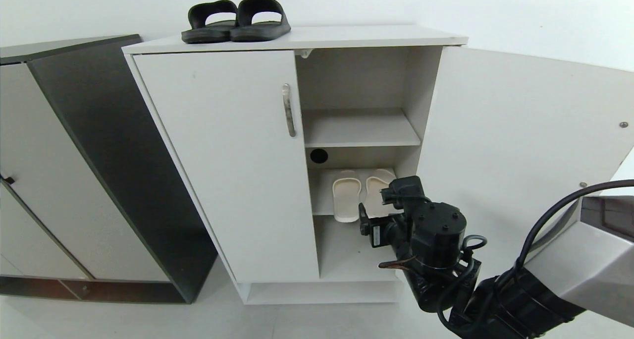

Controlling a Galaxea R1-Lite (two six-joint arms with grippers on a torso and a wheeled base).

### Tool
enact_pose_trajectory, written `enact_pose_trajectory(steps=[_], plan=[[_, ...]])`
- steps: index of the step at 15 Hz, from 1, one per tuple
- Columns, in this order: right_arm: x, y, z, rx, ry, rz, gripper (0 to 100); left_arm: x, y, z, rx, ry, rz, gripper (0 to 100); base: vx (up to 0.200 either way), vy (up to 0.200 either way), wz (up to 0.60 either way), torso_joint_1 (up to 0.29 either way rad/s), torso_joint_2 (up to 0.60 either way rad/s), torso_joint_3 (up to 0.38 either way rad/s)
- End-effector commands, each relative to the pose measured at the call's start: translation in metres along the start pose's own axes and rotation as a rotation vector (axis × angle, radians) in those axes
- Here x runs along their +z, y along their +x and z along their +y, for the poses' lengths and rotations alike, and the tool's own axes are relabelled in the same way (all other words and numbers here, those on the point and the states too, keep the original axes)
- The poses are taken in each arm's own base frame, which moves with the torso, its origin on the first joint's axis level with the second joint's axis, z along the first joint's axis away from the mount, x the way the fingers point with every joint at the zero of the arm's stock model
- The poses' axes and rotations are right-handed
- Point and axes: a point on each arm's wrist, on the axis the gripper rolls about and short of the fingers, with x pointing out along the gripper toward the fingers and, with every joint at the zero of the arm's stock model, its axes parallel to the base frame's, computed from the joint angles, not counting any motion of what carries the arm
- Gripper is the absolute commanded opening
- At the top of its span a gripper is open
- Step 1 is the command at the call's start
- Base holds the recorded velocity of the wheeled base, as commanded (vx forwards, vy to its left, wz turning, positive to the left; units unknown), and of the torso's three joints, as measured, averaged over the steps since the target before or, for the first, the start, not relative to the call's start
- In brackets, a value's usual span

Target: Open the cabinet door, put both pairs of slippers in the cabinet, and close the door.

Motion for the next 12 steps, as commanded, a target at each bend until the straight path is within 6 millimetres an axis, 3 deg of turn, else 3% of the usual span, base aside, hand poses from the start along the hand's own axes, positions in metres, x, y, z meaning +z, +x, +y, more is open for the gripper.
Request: enact_pose_trajectory(steps=[1, 12], plan=[[-0.0010, 0.0007, -0.0003, -0.002, -0.003, 0.003, 100, 0.0001, 0.0001, 0.0000, 0.001, 0.001, 0.001, 0, 0.000, 0.200, 0.00, 0.012, 0.00, 0.002], [-0.0014, 0.0005, 0.0003, 0.000, -0.001, 0.003, 100, 0.0000, 0.0000, 0.0000, 0.001, 0.001, 0.000, 0, 0.000, 0.200, 0.00, 0.005, 0.00, 0.004]])
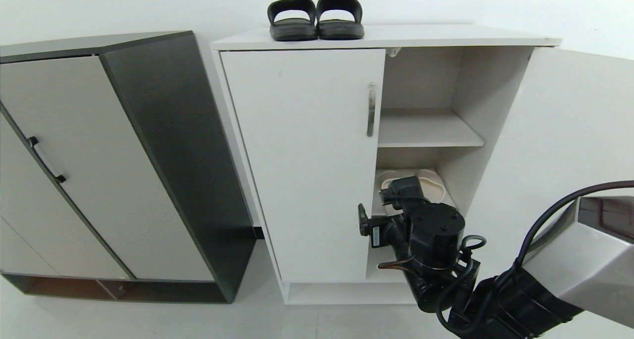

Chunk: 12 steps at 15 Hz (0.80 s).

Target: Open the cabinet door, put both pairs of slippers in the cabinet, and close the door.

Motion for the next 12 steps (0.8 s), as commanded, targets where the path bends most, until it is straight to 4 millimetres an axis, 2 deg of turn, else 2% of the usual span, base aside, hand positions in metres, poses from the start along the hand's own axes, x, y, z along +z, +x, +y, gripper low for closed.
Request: enact_pose_trajectory(steps=[1, 5, 12], plan=[[-0.0013, 0.0005, 0.0003, 0.000, -0.003, 0.002, 100, 0.0000, 0.0000, 0.0000, 0.000, -0.001, 0.000, 0, 0.000, 0.200, 0.00, -0.002, 0.00, 0.007], [-0.0013, 0.0005, 0.0003, 0.000, -0.003, 0.002, 100, 0.0000, 0.0000, 0.0000, 0.000, -0.001, 0.000, 0, 0.000, 0.200, 0.00, 0.004, 0.00, 0.002], [0.0003, 0.0003, 0.0000, -0.002, 0.002, -0.003, 100, 0.0000, 0.0000, 0.0000, 0.002, -0.002, 0.000, 0, 0.000, 0.000, 0.00, 0.000, 0.00, 0.000]])
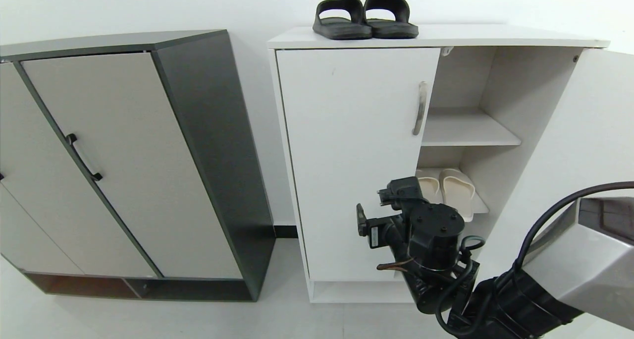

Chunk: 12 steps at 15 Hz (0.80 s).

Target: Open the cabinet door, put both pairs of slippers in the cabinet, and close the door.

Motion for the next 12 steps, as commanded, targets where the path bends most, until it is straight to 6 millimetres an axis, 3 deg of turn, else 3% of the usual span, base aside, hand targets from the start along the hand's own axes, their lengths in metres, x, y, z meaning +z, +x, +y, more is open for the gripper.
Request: enact_pose_trajectory(steps=[1, 12], plan=[[0.0002, 0.0002, -0.0006, -0.002, 0.000, 0.000, 100, 0.0000, 0.0000, 0.0000, 0.000, 0.000, 0.000, 0, 0.000, 0.000, 0.00, 0.000, 0.00, 0.000], [-0.0029, -0.0004, -0.0027, 0.012, -0.013, 0.010, 100, 0.0000, 0.0000, 0.0000, 0.000, 0.000, 0.000, 0, 0.000, 0.000, 0.00, 0.000, 0.00, 0.000]])
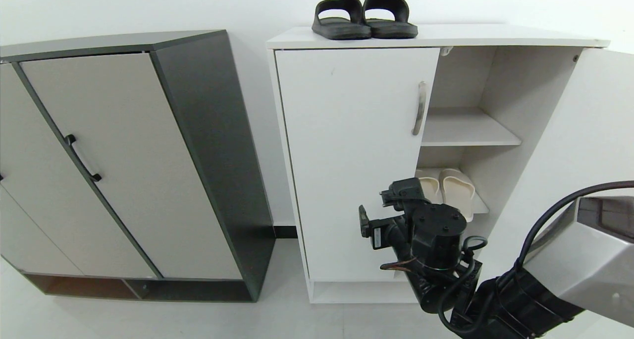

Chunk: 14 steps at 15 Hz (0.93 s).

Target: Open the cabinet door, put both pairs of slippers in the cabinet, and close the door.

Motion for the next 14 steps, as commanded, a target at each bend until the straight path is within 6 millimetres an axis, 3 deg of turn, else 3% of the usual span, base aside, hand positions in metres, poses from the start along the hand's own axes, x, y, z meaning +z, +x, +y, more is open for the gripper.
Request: enact_pose_trajectory(steps=[1, 5, 14], plan=[[0.0002, -0.0004, 0.0006, 0.002, 0.000, -0.001, 100, 0.0000, 0.0000, 0.0000, 0.000, -0.001, 0.000, 0, 0.000, 0.000, 0.00, 0.000, 0.00, 0.000], [-0.0003, -0.0009, 0.0010, 0.005, -0.002, 0.001, 100, 0.0000, 0.0000, 0.0000, 0.000, -0.003, 0.000, 0, 0.000, 0.000, 0.00, 0.019, -0.22, -0.304], [-0.0018, -0.0021, 0.0008, 0.009, -0.005, 0.006, 100, 0.0000, 0.0000, 0.0000, 0.000, -0.004, 0.000, 0, 0.000, 0.000, 0.00, 0.098, -0.49, -0.345]])
